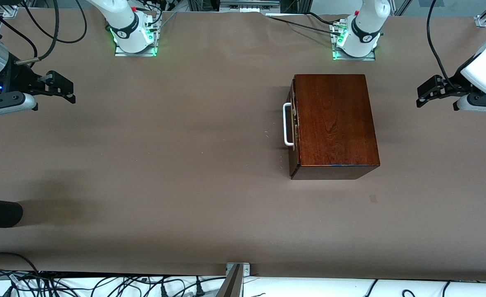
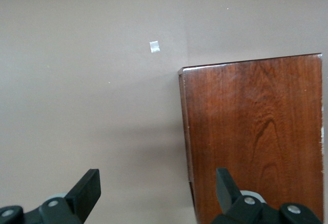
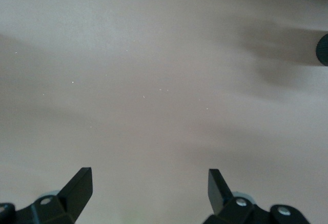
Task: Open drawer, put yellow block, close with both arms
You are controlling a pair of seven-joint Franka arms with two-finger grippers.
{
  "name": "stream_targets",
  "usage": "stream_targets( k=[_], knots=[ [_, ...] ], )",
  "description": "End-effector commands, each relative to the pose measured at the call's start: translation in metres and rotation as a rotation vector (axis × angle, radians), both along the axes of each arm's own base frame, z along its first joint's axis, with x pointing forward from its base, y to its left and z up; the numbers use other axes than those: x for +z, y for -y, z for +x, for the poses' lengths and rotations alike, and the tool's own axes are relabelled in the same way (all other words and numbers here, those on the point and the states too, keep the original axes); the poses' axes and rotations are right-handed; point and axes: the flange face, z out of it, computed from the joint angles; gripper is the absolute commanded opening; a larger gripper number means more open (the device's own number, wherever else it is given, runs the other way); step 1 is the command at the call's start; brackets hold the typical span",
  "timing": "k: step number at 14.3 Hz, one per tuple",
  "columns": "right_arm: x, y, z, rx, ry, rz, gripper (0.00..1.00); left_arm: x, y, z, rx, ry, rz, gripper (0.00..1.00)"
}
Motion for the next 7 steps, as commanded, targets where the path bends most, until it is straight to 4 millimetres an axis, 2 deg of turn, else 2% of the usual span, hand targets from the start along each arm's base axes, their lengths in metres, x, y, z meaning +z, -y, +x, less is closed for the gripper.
stream_targets(
  k=[1,7],
  knots=[
    [0.0028,0.0004,-0.0006,-0.011,0.008,-0.001,1.00,0.0007,0.0015,-0.0024,0.032,-0.012,-0.027,1.00],
    [0.0028,0.0004,-0.0006,-0.011,0.008,-0.001,1.00,0.0030,0.0029,-0.0028,0.027,-0.022,-0.015,1.00]
  ],
)
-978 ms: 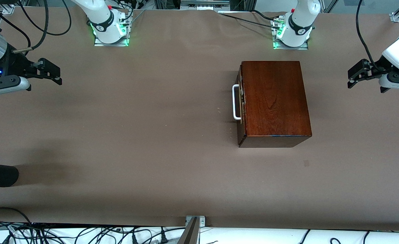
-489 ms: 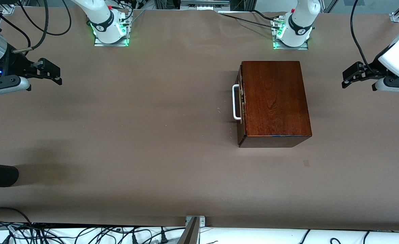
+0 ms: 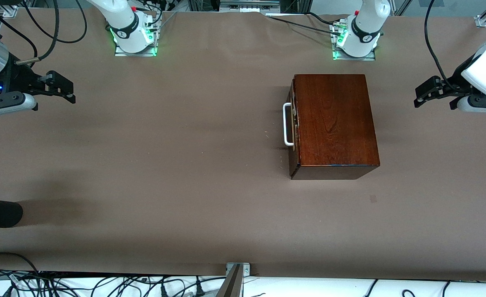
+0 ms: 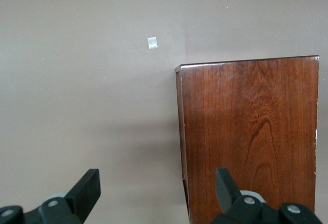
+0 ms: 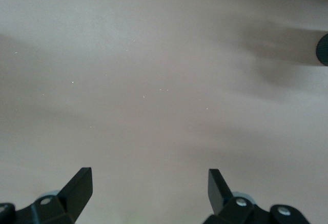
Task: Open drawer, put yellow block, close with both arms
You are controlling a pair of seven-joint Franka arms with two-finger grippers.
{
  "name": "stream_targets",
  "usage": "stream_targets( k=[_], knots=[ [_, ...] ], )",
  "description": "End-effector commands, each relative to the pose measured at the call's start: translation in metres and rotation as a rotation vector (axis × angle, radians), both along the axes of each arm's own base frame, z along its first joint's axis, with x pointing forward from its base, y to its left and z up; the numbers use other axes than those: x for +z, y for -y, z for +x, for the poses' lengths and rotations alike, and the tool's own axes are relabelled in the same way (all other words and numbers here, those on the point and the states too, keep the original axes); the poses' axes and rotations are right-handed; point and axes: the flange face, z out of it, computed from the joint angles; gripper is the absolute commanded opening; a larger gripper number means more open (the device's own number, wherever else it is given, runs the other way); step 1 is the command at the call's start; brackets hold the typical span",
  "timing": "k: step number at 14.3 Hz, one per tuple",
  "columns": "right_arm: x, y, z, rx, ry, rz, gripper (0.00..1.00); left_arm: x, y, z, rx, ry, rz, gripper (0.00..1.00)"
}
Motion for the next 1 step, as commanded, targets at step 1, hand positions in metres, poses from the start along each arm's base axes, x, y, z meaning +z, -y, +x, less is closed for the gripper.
stream_targets(
  k=[1],
  knots=[
    [0.0028,0.0004,-0.0006,-0.011,0.008,-0.001,1.00,0.0040,0.0031,-0.0017,0.004,-0.011,-0.010,1.00]
  ],
)
